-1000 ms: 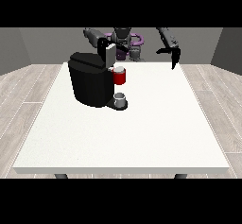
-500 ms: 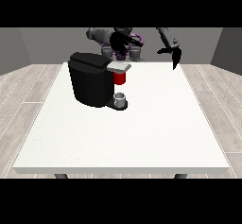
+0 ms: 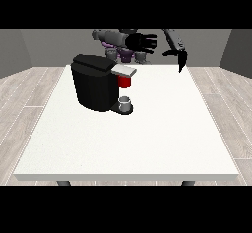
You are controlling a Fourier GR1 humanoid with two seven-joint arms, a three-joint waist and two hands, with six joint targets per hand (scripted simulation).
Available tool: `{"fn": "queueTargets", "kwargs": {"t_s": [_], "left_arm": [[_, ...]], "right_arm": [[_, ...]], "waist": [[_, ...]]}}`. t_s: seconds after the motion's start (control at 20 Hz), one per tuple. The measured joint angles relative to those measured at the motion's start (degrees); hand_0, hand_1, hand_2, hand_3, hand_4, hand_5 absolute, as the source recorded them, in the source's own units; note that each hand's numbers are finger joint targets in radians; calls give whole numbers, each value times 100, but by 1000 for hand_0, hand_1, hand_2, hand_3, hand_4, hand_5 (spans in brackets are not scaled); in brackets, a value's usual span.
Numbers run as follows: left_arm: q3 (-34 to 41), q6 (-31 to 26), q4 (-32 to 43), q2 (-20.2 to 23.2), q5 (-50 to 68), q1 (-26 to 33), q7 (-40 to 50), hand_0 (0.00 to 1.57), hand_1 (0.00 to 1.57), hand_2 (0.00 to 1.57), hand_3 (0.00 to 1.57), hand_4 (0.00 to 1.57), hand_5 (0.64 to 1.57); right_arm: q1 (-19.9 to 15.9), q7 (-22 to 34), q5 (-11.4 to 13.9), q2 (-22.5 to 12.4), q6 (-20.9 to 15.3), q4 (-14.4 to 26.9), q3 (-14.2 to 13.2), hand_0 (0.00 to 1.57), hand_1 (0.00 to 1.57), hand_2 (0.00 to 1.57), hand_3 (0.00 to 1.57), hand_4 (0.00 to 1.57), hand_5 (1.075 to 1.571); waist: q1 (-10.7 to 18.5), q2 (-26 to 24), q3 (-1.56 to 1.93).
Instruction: Insert the coffee pod into the coffee machine and close the lid
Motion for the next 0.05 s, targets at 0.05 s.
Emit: {"fn": "queueTargets", "kwargs": {"t_s": [0.05], "left_arm": [[-29, 26, -19, -44, -13, 61, -2, 0, 0, 0, 0, 168, 1571]], "right_arm": [[131, -155, -54, 20, 69, 6, 139, 0, 0, 0, 0, 461, 1571]], "waist": [[-8, -44, -1]]}}
